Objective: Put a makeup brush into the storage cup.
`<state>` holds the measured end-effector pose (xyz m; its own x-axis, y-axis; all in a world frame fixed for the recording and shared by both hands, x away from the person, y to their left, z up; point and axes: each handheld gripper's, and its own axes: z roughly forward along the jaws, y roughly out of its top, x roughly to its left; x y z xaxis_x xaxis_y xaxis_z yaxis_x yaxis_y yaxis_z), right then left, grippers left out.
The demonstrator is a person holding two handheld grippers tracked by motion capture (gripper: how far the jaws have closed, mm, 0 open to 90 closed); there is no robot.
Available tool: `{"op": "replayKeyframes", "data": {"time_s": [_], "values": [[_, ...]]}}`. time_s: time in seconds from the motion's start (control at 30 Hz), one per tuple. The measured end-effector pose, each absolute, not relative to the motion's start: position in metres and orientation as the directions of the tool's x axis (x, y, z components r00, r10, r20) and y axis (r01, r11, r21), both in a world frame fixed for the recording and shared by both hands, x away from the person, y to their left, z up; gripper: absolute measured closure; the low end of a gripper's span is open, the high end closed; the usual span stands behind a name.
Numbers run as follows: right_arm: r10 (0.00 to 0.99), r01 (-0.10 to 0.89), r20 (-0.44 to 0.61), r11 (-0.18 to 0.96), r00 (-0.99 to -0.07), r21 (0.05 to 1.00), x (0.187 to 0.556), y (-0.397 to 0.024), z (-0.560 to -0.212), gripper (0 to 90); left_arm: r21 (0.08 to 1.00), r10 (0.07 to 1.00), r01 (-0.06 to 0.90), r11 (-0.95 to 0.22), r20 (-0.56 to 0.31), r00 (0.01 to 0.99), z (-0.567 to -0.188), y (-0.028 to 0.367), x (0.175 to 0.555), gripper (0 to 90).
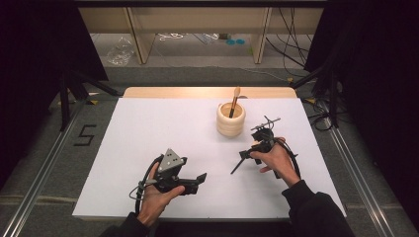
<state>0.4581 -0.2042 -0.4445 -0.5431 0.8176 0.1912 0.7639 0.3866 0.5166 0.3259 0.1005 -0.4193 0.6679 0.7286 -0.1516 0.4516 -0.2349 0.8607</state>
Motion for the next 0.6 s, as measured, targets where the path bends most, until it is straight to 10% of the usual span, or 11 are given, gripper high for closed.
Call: {"op": "replayKeyframes", "data": {"time_s": [0.6], "values": [[0.82,0.788,0.155,0.45,-0.551,0.421,0.467,-0.189,-0.45,40.0,0.864,0.727,0.445,-0.235,-0.148,0.671,-0.418,0.101,0.326,16.0]]}}
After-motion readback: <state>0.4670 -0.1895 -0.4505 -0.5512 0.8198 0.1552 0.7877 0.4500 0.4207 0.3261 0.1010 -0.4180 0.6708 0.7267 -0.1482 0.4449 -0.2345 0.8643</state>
